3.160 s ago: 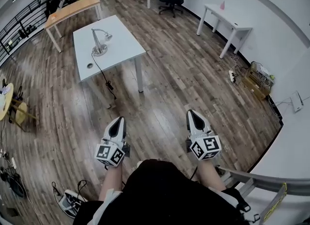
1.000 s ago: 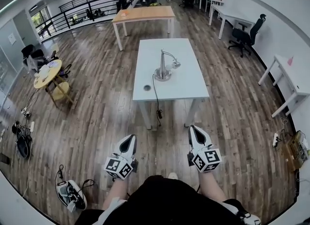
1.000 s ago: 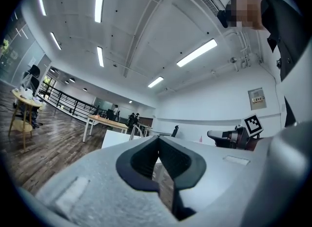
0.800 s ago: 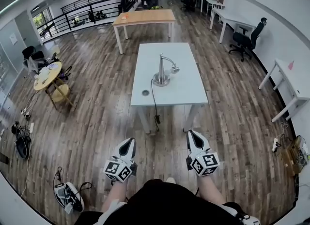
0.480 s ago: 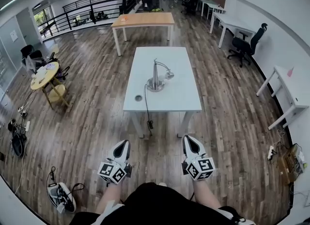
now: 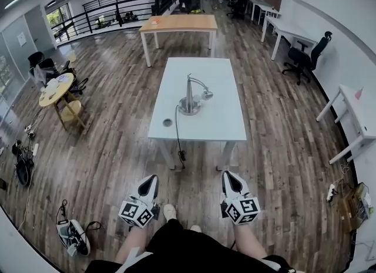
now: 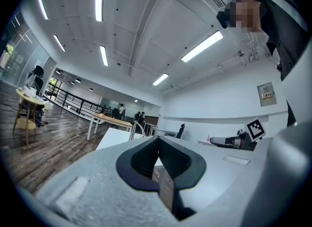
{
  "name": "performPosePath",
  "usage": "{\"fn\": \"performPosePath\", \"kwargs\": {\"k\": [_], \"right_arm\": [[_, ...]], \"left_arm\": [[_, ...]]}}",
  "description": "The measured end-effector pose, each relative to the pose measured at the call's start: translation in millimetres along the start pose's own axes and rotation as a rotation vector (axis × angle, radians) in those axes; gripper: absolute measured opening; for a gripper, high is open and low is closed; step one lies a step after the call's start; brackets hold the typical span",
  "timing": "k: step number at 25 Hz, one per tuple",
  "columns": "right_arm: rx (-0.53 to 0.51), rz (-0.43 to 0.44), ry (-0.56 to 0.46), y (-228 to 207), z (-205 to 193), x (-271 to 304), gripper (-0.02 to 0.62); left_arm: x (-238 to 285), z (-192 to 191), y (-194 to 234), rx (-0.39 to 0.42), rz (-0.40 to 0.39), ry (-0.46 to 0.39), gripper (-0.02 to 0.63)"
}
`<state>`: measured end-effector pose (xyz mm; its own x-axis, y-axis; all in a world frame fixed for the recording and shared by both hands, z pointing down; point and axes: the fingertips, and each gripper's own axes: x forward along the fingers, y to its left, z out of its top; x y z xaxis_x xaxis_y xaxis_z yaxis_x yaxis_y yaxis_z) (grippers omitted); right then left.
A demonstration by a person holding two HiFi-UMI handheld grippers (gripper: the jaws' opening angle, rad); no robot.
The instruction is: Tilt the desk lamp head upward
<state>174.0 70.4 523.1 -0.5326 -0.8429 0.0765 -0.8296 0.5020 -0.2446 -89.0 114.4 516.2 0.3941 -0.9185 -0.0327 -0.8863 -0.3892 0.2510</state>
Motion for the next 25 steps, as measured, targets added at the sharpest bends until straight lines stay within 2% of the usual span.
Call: {"fn": "performPosePath", "kwargs": {"k": [5, 11, 25], "right_arm": [[-0.017, -0.012, 0.002, -6.7, 7.8, 21.7, 0.003], [-0.05, -0.037, -0.001, -12.2, 21.1, 65.1, 0.003], [-0.086, -0.059, -0.066, -7.7, 56.5, 187.1, 0.003]], "left_arm": [[22.2, 5.8, 15.2, 0.002, -0.008, -0.021, -0.002], [60.4, 4.0, 55.4, -0.021, -0.021, -0.023, -0.002], [132.7, 43.6, 151.3, 0.012, -0.051, -0.071, -0.002]]}}
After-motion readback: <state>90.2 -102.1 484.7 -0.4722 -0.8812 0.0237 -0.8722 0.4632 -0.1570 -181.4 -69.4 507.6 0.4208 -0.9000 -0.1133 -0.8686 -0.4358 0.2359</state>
